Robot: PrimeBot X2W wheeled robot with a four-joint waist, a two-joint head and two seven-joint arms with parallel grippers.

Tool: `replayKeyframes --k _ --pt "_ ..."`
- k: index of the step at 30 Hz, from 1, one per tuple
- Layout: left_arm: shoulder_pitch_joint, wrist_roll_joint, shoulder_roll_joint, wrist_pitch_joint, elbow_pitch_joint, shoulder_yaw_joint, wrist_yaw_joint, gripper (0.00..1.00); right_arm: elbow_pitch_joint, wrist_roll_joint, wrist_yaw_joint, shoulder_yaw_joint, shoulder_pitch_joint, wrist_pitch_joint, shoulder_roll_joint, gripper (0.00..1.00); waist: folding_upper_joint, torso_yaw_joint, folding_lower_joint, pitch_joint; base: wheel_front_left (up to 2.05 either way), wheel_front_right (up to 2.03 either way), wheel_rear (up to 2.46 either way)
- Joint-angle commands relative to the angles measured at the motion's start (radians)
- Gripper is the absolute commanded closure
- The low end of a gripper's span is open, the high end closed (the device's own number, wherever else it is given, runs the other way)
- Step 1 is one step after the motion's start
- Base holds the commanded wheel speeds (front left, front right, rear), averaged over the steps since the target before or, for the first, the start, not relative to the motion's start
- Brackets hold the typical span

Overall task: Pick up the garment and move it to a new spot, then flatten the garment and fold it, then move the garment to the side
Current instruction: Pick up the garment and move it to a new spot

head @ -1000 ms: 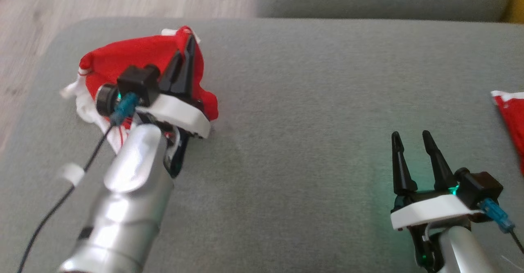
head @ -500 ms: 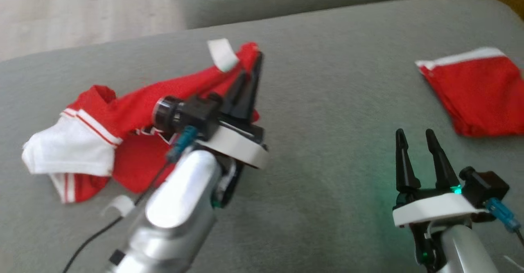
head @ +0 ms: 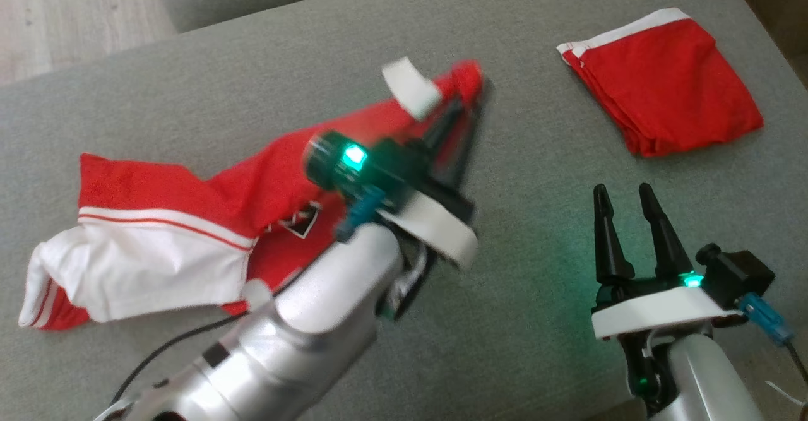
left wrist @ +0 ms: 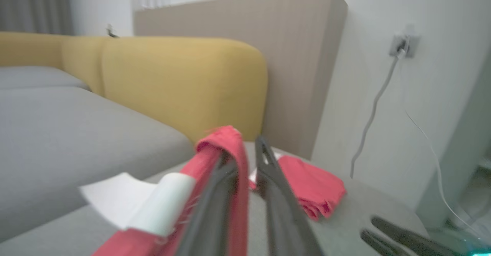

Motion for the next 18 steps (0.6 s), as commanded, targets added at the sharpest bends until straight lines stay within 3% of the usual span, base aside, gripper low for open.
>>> replayKeyframes --k 1,7,18 --pt "-0.043 -0.019 0.007 0.008 -0.003 -0.026 0.002 0.0 -0.035 0.006 -0.001 0.021 -0.039 -0.011 -0.005 0.0 0.0 -0.005 -0.0001 0.006 0.0 0.0 0.0" --pt "-0.046 -0.089 0.007 0.023 0.061 -0.156 -0.004 0.0 -0.035 0.0 -0.001 -0.003 -0.035 -0.011 -0.005 0.0 0.0 0.043 -0.0001 -0.011 0.0 0.0 0.0" --pt "-0.029 -0.164 0.007 0.099 0.097 -0.301 -0.05 0.0 -0.026 -0.025 -0.001 -0.041 -0.019 -0.011 -0.005 0.0 0.0 0.216 -0.0001 -0.104 0.0 0.0 0.0"
